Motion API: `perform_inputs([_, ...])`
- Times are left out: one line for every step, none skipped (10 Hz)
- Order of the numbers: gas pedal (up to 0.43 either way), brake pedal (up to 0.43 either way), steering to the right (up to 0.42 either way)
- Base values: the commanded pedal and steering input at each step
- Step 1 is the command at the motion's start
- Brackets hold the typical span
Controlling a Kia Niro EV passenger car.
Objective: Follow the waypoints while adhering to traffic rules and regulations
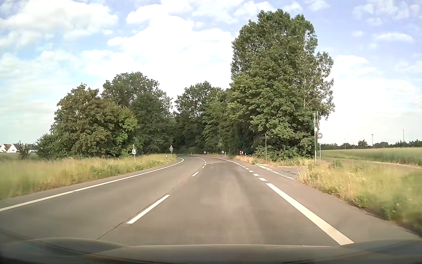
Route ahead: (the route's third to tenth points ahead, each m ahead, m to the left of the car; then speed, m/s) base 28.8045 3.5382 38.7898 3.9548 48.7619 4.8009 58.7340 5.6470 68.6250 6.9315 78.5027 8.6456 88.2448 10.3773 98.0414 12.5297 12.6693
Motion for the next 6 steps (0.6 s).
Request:
perform_inputs([0.020,0.024,-0.002])
perform_inputs([0.020,0.024,-0.002])
perform_inputs([0.020,0.030,-0.002])
perform_inputs([0.020,0.024,-0.002])
perform_inputs([0.020,0.024,-0.003])
perform_inputs([0.020,0.030,-0.003])
